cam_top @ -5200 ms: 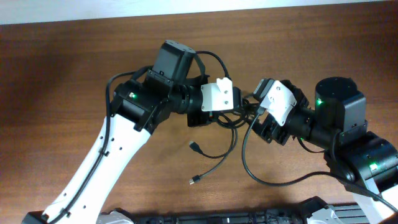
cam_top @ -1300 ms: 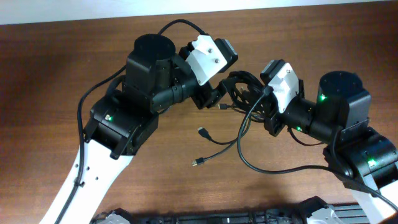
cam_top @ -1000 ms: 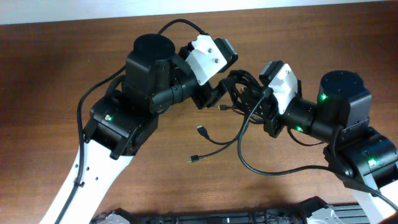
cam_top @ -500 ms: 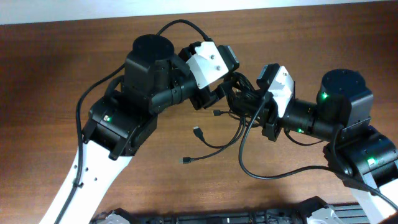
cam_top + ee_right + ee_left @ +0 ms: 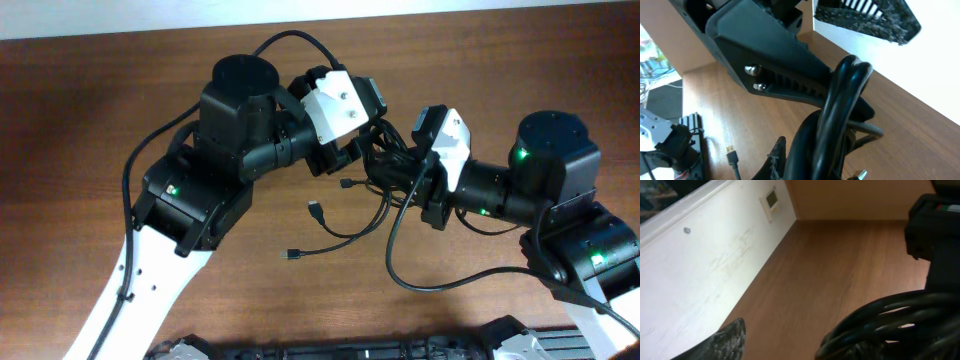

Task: Untangle cables

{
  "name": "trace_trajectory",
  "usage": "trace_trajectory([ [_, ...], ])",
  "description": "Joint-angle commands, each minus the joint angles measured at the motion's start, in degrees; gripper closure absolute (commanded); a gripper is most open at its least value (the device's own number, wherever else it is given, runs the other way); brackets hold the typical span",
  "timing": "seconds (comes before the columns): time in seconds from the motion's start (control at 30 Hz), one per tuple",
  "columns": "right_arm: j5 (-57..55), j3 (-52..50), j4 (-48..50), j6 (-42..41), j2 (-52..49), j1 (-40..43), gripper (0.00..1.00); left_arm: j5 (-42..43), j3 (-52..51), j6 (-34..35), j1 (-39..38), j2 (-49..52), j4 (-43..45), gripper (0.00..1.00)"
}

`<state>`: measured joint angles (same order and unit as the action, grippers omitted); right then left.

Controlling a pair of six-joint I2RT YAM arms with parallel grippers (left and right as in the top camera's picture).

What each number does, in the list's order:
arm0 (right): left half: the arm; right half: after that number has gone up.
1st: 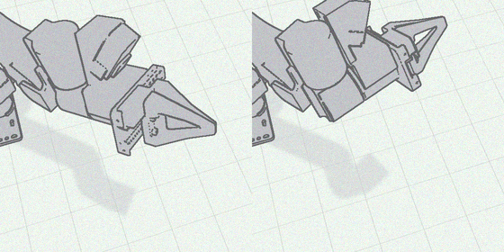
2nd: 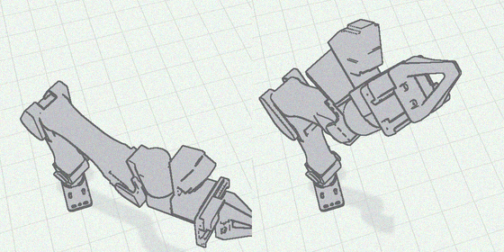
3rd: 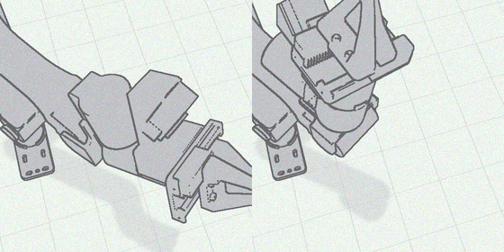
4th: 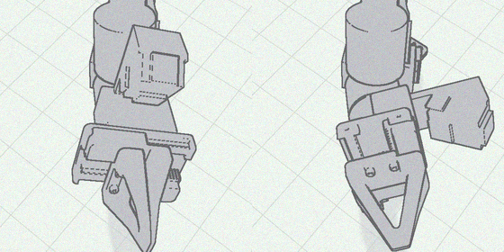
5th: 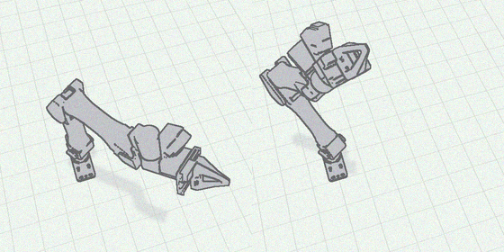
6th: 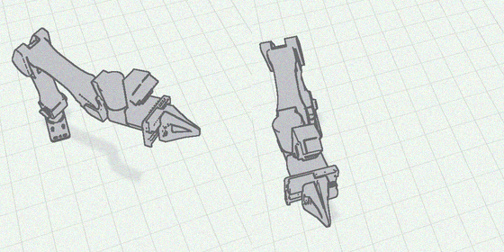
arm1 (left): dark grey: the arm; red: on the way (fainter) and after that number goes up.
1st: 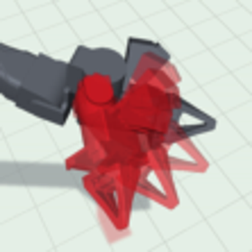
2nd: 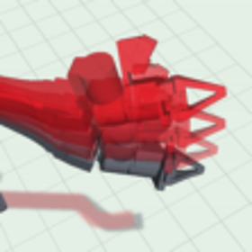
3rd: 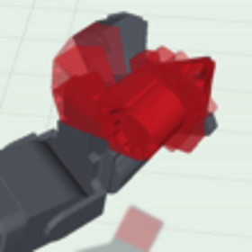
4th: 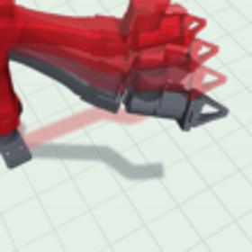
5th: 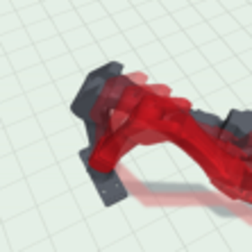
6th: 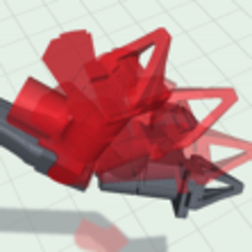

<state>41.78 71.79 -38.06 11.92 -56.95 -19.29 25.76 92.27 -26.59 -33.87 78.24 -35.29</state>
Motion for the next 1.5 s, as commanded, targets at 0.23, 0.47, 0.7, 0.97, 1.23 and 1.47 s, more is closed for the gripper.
trace_trajectory([
  [0.23, 8.24, 0.46, 0.81, 0.61, 0.59, -0.57, 0.96, 2.89, 0.24, -0.11, -0.28, 0.90, 0.81, 0.32],
  [0.47, 8.63, 0.46, 0.83, 0.61, 0.59, -0.57, 0.96, 2.14, 0.24, -0.11, -0.28, 0.94, 1.42, 0.94],
  [0.7, 5.18, 0.46, 0.48, 0.61, 0.59, -0.57, 0.66, 3.76, 0.24, -0.11, -0.26, 0.94, 1.38, 1.00],
  [0.97, -15.37, 0.46, -4.04, -0.52, 0.59, -0.57, 0.10, -9.55, 0.24, 1.88, -0.22, 0.94, -0.61, 1.00],
  [1.23, -37.40, 0.46, -6.05, -12.31, 0.59, -0.57, 0.01, -22.56, 0.24, 14.99, -0.22, 0.94, -0.74, 1.00],
  [1.47, -37.44, 0.46, -6.08, -31.43, 0.59, -0.57, 0.01, -31.63, 0.24, 39.76, -0.22, 0.94, 0.59, 1.00],
])
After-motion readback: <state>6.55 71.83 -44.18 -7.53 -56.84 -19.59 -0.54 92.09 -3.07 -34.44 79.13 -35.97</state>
